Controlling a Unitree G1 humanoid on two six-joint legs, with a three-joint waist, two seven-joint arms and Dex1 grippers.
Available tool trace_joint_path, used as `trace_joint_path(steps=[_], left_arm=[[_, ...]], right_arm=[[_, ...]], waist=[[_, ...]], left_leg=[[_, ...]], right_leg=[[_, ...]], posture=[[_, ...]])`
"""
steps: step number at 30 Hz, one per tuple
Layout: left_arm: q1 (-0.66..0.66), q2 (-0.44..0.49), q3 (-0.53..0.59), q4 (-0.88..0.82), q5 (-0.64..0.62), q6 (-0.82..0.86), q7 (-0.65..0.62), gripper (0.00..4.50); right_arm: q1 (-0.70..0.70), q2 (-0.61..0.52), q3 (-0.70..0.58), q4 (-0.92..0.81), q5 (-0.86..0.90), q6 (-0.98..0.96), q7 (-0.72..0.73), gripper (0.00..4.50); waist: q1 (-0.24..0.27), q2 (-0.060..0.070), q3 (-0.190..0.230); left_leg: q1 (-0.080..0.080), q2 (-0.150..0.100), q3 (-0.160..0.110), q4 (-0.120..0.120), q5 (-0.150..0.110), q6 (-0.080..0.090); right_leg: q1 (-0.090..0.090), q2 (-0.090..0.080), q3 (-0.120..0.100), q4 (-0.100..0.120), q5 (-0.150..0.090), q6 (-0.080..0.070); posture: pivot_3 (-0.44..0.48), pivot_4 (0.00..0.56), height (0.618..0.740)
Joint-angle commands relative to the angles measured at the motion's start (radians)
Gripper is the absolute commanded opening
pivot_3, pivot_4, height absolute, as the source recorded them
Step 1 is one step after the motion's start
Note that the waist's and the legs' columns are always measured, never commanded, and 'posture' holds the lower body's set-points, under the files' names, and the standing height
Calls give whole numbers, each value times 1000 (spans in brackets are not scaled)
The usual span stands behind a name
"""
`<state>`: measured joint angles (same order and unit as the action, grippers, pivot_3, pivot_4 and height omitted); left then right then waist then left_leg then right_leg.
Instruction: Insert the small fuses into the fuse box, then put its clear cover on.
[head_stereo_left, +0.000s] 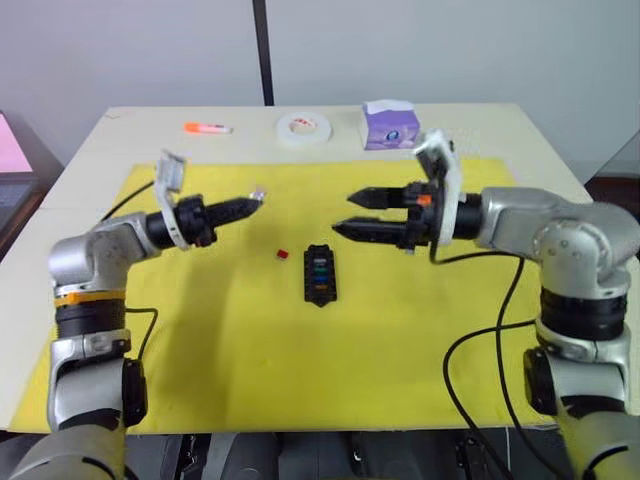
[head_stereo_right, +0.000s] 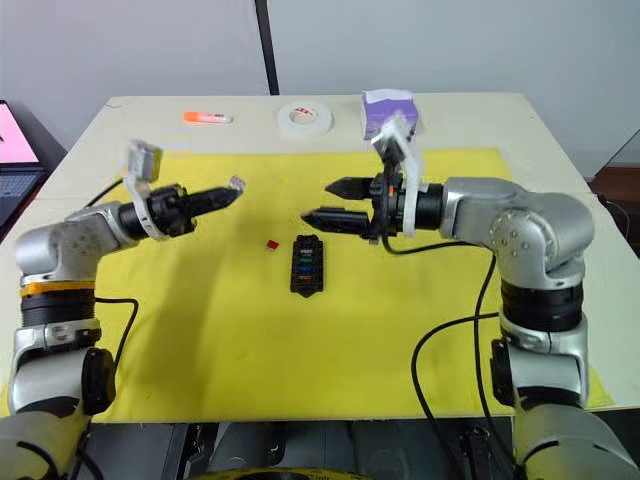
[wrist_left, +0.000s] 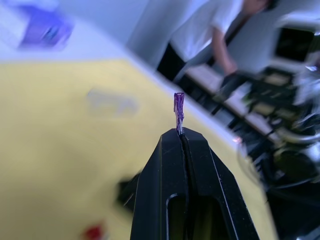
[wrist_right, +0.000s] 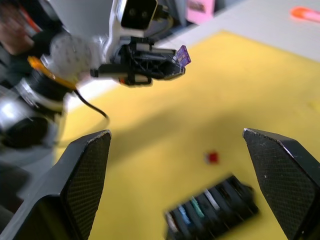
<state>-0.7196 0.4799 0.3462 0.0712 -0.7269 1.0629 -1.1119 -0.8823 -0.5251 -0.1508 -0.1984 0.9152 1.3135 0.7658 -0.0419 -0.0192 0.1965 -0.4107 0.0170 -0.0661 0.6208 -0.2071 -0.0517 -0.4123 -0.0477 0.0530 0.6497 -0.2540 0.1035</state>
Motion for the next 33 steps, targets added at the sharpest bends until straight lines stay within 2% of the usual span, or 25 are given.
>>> trace_joint_path(steps=[1, 4, 7, 10, 12, 32, 33], left_arm=[[-23, -66, 76, -171, -183, 87, 148, 8], [-9, -109, 73, -253, -271, 109, 227, 8], [6, -110, 45, -287, -315, 111, 264, 8], [14, -89, 10, -295, -328, 96, 270, 0], [15, -75, -15, -297, -329, 82, 265, 0], [1, -45, -88, -241, -341, -9, 259, 0], [2, -44, -89, -239, -342, -12, 260, 0]], right_arm=[[-81, 3, -64, 46, 101, 64, 0, 4500], [-124, 7, -75, 91, 136, 91, -10, 4500], [-147, 11, -72, 120, 143, 92, -24, 4500], [-155, 15, -68, 123, 156, 95, -36, 3926], [-164, 28, -75, 127, 171, 102, -57, 3328], [-151, 60, -89, 115, 250, 96, -183, 3328], [-151, 60, -88, 115, 253, 95, -186, 3163]], waist=[[0, 0, 0], [-1, 0, 0], [-4, 0, 0], [-3, 0, 0], [-3, 0, 0], [-2, 0, 0], [-2, 0, 0]], left_leg=[[0, 0, 0, 0, 0, 0], [0, 0, 0, 0, 0, 0], [0, 0, 0, 0, 0, 0], [1, 0, 0, 0, 0, 0], [0, 0, 1, 0, 0, 0], [0, 0, 1, -1, 0, 0], [0, 0, 1, -1, 0, 0]], right_leg=[[0, 0, 0, 0, 0, 0], [0, 0, 0, 0, 0, 0], [0, 1, 0, 0, 0, 0], [0, 1, 0, 0, 0, 0], [0, 1, 0, 0, 0, 0], [0, 1, 0, -1, 0, -1], [0, 1, 0, -1, 0, -1]], posture=[[0, 150, 740], [0, 150, 740], [0, 150, 740], [0, 150, 740], [0, 150, 740], [0, 150, 740], [0, 150, 740]])
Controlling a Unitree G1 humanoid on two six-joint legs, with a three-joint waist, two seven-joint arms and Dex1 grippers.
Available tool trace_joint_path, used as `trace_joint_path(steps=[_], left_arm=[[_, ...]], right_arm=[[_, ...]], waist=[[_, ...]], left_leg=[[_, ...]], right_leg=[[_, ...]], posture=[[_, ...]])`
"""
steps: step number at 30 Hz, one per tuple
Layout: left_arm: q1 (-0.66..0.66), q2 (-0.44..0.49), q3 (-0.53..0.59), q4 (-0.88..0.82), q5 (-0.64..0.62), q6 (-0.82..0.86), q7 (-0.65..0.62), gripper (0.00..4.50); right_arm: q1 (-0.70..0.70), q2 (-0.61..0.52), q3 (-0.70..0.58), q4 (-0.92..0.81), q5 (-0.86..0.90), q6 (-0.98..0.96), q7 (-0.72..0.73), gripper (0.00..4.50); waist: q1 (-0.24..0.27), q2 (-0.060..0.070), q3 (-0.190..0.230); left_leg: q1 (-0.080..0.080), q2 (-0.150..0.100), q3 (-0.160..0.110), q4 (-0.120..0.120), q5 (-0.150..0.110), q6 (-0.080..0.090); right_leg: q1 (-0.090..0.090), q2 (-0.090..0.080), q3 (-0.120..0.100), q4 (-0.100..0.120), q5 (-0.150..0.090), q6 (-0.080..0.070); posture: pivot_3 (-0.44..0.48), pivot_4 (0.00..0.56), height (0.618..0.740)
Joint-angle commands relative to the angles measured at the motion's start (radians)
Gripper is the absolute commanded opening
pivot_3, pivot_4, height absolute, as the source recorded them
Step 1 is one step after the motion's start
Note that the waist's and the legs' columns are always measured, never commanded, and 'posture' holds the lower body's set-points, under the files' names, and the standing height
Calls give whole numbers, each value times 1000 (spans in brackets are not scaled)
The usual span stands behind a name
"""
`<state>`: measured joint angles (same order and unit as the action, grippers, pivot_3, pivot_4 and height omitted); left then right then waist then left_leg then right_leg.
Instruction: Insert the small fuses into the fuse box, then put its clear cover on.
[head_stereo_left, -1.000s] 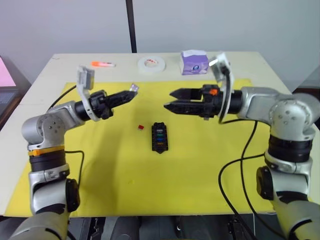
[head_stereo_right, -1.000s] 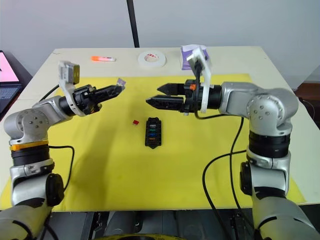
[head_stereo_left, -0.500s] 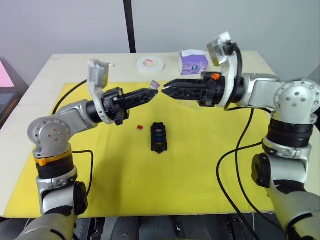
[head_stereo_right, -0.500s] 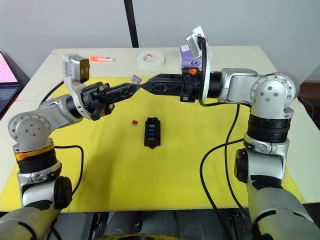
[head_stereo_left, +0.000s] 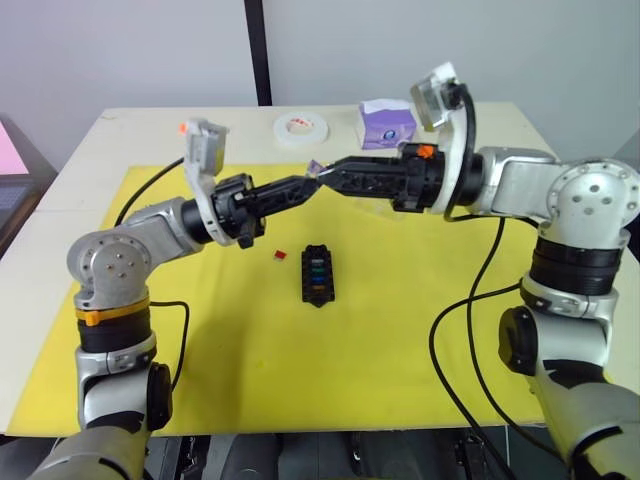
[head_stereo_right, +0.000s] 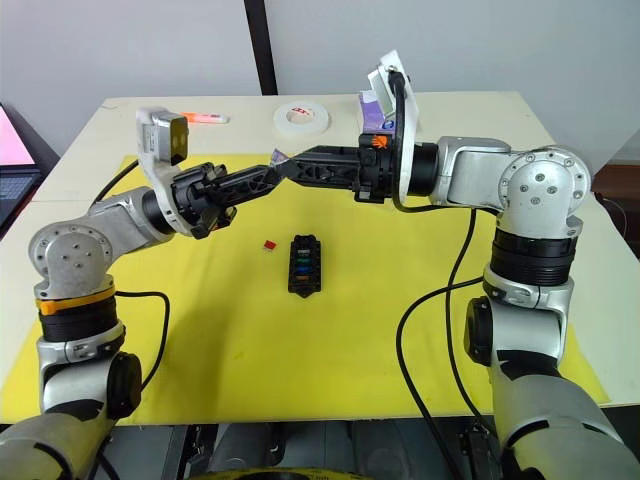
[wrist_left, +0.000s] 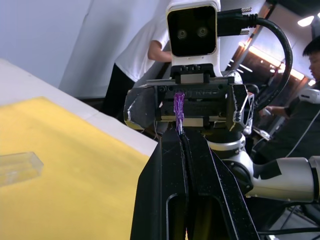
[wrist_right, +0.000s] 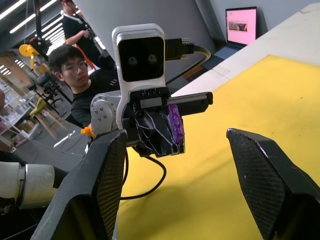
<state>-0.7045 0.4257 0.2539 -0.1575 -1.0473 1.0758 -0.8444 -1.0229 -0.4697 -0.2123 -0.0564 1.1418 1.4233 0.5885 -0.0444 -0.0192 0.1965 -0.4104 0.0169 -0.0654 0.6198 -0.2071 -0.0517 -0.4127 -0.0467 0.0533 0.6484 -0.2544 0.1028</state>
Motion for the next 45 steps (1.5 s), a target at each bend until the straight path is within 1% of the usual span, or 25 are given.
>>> trace_joint_path(steps=[1, 2, 4, 19, 21, 22, 24, 26, 27, 34, 37, 40, 41, 45], left_arm=[[-13, 13, 1, -10, -23, -27, -8, 0], [-12, 14, 0, -10, -24, -29, -8, 0], [-10, 17, -2, -13, -28, -30, -8, 0], [-6, 26, -14, -16, -31, -40, -3, 0], [-6, 26, -17, -17, -31, -41, -2, 0], [-6, 26, -18, -18, -32, -41, -2, 0], [-8, 28, -18, -15, -31, -42, -2, 0], [-9, 29, -20, -14, -31, -43, -2, 0], [-9, 30, -21, -14, -32, -44, -2, 0], [-7, 45, -28, -6, -24, -49, -10, 0], [-2, 77, -46, 2, 4, -57, -31, 0], [7, 127, -71, 15, 47, -76, -71, 579], [7, 142, -74, 23, 57, -83, -84, 906], [13, 257, -90, 44, 92, -87, -181, 2297]], right_arm=[[-9, 3, -26, -28, 30, -15, -10, 2967], [-9, 3, -26, -27, 33, -15, -12, 2822], [-9, 2, -24, -27, 36, -16, -16, 2181], [-7, 16, -21, -21, 46, -29, -44, 2181], [-7, 18, -22, -21, 48, -29, -48, 1840], [-6, 18, -23, -22, 48, -30, -49, 1578], [-6, 21, -21, -22, 47, -31, -51, 847], [-5, 23, -21, -22, 49, -31, -55, 218], [-4, 24, -21, -22, 50, -31, -55, 22], [-1, 21, -21, -25, 59, -33, -60, 22], [-2, 18, -18, -24, 59, -34, -58, 22], [-2, 14, -13, -26, 55, -40, -53, 0], [-1, 12, -10, -26, 52, -42, -49, 0], [-4, -8, 14, -25, 26, -63, -16, 0]], waist=[[0, 0, 0], [0, 0, 0], [0, 0, 0], [0, 0, 0], [0, 0, 0], [0, 0, 0], [0, 0, 0], [0, 0, 0], [0, 0, 0], [0, 0, 0], [0, 0, 0], [-1, 0, 0], [-1, 0, 0], [-2, 0, 0]], left_leg=[[0, 0, 0, 0, 0, 0], [0, 0, 0, 0, 0, 0], [0, 0, 0, 0, 0, 0], [0, 0, 0, -1, 0, 0], [0, 0, 0, -1, 0, 0], [0, 0, 0, -2, 0, 0], [0, 0, 0, -2, 0, 0], [0, 0, 0, -2, 0, 0], [0, 0, 0, -2, 0, 0], [0, 0, 0, -3, 0, 0], [0, 0, 0, -4, 0, 0], [0, 0, 1, -5, 0, 0], [0, 0, 1, -5, 0, 0], [-2, 0, 1, -5, 0, 0]], right_leg=[[0, 0, 0, 0, 0, 0], [0, 0, 0, 0, 0, 0], [0, 0, 0, -1, 0, 0], [0, 0, 0, -1, -1, -2], [0, 0, 0, -1, -1, -2], [0, 0, 0, -1, -1, -2], [-1, 0, 0, -1, -1, -2], [-1, 0, 0, -2, -1, -2], [-1, 0, 0, -2, -1, -2], [-1, 0, 0, -3, -1, -2], [-1, 0, 0, -3, -1, -3], [-2, 0, 1, -3, -2, -3], [-2, 0, 1, -3, -2, -3], [-4, 0, 1, -3, -2, -3]], posture=[[0, 150, 740], [0, 150, 740], [0, 150, 740], [0, 150, 740], [0, 150, 740], [0, 150, 740], [0, 150, 740], [0, 150, 740], [0, 150, 740], [0, 150, 740], [0, 150, 740], [0, 150, 740], [0, 150, 740], [0, 150, 740]])
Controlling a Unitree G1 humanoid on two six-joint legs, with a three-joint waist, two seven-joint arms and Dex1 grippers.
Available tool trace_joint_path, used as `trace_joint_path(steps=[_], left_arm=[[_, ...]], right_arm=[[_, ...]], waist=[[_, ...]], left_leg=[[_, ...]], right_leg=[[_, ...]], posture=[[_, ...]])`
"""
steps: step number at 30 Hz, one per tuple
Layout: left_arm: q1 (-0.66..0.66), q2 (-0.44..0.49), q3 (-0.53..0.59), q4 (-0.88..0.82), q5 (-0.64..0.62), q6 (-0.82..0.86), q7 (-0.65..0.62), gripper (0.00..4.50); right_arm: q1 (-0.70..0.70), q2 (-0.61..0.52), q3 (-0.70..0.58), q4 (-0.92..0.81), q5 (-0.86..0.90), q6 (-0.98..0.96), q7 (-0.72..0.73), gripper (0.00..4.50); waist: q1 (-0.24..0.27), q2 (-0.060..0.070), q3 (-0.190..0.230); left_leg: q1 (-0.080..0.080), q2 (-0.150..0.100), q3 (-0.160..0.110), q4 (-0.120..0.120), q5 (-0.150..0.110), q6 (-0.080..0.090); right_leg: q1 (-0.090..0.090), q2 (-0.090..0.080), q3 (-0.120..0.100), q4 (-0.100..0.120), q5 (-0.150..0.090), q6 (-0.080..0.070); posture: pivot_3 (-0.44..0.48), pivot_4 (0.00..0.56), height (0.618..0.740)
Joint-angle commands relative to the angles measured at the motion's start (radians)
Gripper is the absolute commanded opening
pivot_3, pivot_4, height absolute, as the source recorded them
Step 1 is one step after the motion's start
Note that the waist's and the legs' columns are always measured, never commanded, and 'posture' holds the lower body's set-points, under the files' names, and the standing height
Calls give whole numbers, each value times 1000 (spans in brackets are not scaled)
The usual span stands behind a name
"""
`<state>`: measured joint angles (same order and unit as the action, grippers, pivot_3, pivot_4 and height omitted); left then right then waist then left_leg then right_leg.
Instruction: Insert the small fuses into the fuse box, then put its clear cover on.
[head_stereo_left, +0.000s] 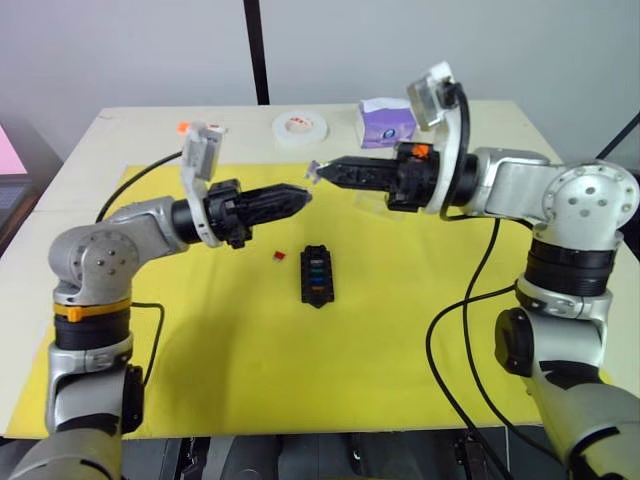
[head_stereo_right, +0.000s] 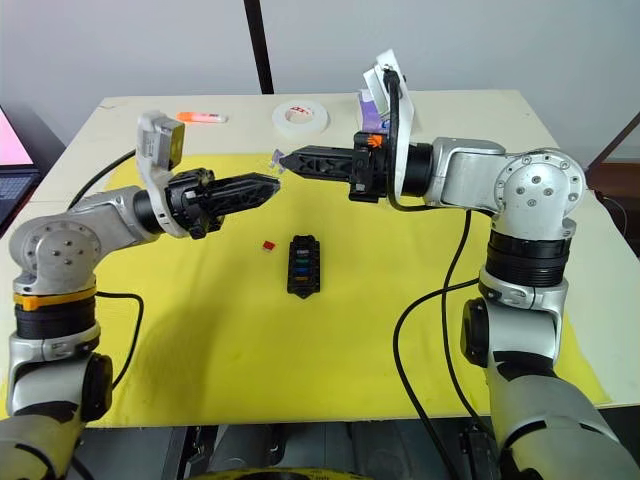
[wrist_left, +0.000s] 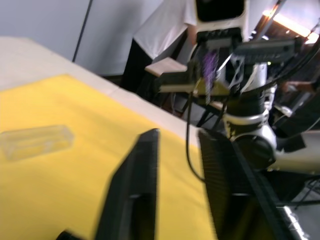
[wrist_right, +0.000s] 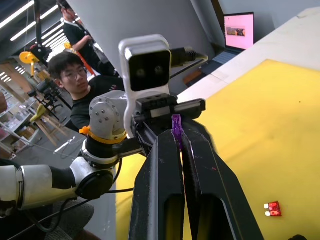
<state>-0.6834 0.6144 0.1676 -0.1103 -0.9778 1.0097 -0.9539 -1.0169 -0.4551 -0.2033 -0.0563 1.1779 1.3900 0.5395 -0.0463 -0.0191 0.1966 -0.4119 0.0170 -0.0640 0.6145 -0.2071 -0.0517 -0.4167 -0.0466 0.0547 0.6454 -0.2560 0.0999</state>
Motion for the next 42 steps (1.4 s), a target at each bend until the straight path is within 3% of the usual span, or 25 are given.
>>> trace_joint_path(steps=[1, 5, 6, 9, 12, 20, 42], left_arm=[[-5, 101, -11, -3, 36, -22, -99, 2672], [16, 221, -80, -13, 139, -94, -202, 4118], [27, 257, -119, -18, 216, -168, -228, 4473], [37, 324, -193, -13, 339, -291, -301, 4491], [18, 358, -221, -14, 374, -336, -373, 4491], [87, 364, -253, -75, 434, -392, -416, 4491], [135, 347, -249, -92, 437, -384, -388, 4491]], right_arm=[[-11, -36, 22, -28, -30, -47, 54, 0], [5, -159, 196, -69, -240, -255, 255, 0], [14, -202, 271, -78, -334, -359, 330, 0], [29, -272, 426, -69, -535, -599, 498, 0], [32, -275, 525, -24, -660, -755, 615, 0], [64, -197, 621, 108, -858, -950, 687, 0], [14, -45, 602, 405, -1054, -1174, 752, 0]], waist=[[0, 0, 0], [2, 0, 0], [3, 0, 0], [2, 0, 0], [-1, 0, 0], [0, 0, 0], [1, 0, 0]], left_leg=[[-1, 0, 0, 0, 0, 0], [-10, 0, 1, 0, 0, 0], [-11, 0, 1, 0, 0, 0], [-13, 0, 1, 0, 0, 0], [-14, 0, 1, 0, 0, 0], [-14, 0, 1, 1, 0, 0], [-13, 0, 1, 3, 0, 0]], right_leg=[[-1, 0, 0, 0, 0, 0], [-10, 0, 0, 1, 1, 1], [-11, 0, 0, 1, 1, 2], [-13, 0, 0, -1, 1, 3], [-14, 0, 0, -2, 1, 3], [-14, 0, 0, 0, 1, 3], [-14, 0, 0, 4, 2, 3]], posture=[[0, 150, 740], [0, 150, 740], [0, 150, 740], [0, 150, 740], [0, 150, 740], [0, 150, 740], [0, 150, 740]])
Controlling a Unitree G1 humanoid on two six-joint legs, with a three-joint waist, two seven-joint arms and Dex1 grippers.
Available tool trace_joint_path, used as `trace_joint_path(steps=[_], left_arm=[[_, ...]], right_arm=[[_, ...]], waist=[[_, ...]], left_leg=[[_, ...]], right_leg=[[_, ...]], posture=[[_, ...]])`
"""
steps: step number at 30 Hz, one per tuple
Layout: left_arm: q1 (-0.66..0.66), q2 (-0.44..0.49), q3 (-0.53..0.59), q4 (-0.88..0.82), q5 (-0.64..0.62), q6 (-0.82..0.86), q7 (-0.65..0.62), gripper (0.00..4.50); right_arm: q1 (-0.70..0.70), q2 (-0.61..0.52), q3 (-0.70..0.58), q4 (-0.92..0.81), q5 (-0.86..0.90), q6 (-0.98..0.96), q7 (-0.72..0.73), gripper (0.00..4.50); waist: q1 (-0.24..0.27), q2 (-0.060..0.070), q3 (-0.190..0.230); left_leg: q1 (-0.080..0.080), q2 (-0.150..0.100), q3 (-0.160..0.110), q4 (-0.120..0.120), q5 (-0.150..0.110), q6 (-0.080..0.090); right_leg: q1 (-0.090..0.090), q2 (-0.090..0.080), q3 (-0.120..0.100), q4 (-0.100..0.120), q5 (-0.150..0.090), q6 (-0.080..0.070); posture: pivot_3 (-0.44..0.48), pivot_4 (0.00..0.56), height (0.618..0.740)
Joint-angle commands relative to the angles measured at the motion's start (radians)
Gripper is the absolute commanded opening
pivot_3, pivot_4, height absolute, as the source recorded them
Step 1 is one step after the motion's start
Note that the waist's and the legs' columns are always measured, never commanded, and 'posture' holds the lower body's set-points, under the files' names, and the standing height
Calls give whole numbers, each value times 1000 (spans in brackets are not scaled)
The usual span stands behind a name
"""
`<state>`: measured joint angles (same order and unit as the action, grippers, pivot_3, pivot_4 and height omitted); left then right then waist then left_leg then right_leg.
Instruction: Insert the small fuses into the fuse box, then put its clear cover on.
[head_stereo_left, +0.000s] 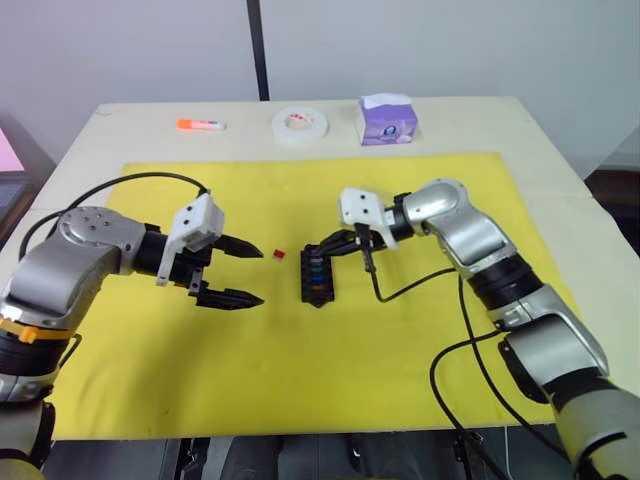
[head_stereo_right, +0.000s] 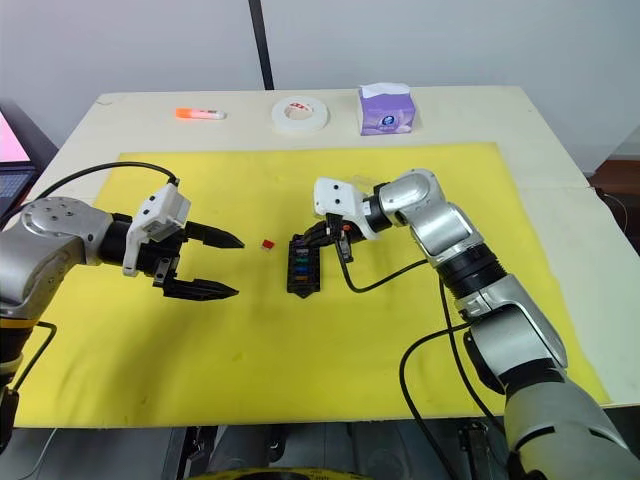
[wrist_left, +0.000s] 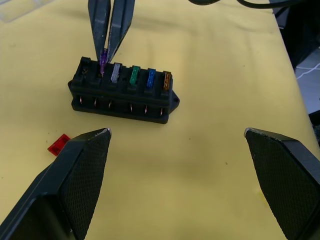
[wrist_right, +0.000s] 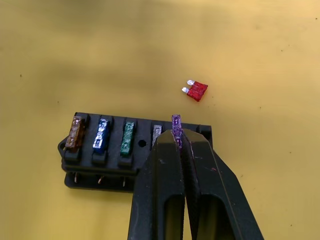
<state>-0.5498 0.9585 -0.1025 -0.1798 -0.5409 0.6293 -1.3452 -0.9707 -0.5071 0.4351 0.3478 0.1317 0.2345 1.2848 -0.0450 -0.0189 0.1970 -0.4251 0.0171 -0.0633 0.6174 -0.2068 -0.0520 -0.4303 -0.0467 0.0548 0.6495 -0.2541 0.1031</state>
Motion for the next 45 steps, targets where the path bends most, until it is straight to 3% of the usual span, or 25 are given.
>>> trace_joint_path(steps=[1, 45], left_arm=[[3, 2, 22, -23, 0, -3, 3, 4491], [33, -10, 24, -24, 10, -17, 17, 4491]], right_arm=[[-34, 8, -39, 6, -10, -19, 8, 0], [6, 29, -19, -6, -94, 65, 23, 0]], waist=[[0, 0, 0], [0, 0, 0]], left_leg=[[0, 0, 0, 0, 0, 0], [0, 0, 0, 4, 0, 0]], right_leg=[[0, 0, 0, 0, 0, 0], [1, 0, 0, 4, 0, 0]], posture=[[0, 150, 740], [0, 150, 740]])
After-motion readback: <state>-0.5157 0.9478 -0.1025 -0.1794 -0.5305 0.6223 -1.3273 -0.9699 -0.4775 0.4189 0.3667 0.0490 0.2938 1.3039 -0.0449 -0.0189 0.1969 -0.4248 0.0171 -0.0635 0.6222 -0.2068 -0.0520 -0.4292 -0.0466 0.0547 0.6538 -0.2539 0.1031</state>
